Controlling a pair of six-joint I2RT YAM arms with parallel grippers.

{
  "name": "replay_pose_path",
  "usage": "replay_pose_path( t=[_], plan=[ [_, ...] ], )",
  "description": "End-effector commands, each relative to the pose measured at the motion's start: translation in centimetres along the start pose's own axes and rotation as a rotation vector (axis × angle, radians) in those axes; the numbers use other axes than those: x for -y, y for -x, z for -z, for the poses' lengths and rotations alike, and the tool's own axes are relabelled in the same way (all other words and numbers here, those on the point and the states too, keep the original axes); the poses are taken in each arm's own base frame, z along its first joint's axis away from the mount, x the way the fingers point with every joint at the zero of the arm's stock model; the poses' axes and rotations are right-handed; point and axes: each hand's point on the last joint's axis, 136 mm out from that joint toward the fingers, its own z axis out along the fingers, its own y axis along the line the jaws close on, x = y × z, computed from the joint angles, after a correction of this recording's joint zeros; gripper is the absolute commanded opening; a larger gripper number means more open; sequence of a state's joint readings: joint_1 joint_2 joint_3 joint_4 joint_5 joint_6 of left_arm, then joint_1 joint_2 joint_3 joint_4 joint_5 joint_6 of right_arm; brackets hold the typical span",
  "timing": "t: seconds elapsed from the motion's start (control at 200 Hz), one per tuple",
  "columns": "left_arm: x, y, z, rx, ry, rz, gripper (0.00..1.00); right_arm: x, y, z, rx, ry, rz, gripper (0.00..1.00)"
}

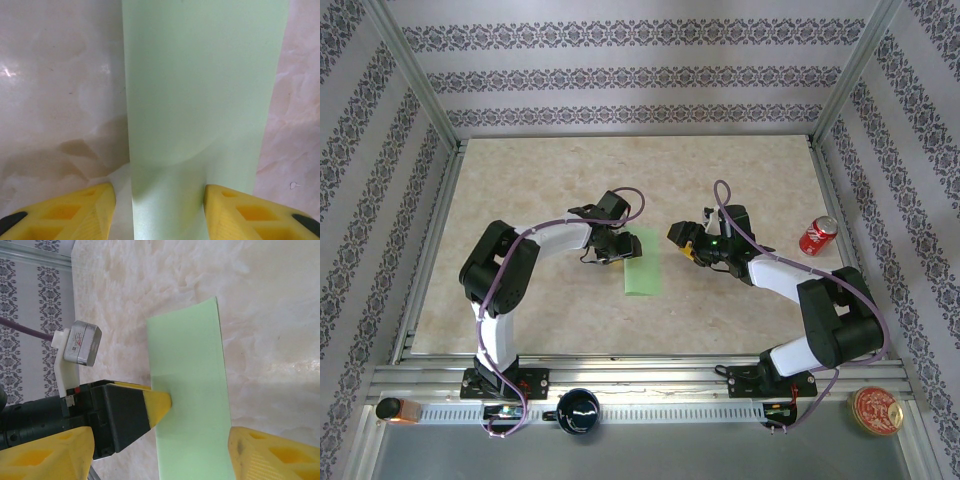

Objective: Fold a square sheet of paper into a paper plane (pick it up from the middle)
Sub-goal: First fold the square sheet of paper in half at the center of the table, then hold the square sheet of paper at the center of the table.

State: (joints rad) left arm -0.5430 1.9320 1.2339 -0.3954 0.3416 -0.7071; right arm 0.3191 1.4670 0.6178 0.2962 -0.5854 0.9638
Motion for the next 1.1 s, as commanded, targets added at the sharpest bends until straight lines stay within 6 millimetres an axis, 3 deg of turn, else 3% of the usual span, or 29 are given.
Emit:
replay_pose_path(
  t=[0.0,0.3,0.934,1.094],
  plan=[
    [-2.2,-0.9,-1.1,-0.043,0.090,0.010,0.52,-0.6,0.0,-0.2,-0.007,0.009,0.006,0.72],
    [-2.1,-0.8,-1.8,-0.048,0.087,0.027,0.53,-0.4,-0.3,-0.6,-0.028,0.009,-0.008,0.67],
    [-3.3,-1.3,-2.9,-0.077,0.140,0.035,0.56,0.0,-0.7,-1.0,-0.048,-0.004,-0.021,0.67],
    [-3.5,-1.4,-3.0,-0.075,0.140,0.040,0.56,0.2,-0.9,-0.7,-0.061,-0.031,0.006,0.57]
  ],
)
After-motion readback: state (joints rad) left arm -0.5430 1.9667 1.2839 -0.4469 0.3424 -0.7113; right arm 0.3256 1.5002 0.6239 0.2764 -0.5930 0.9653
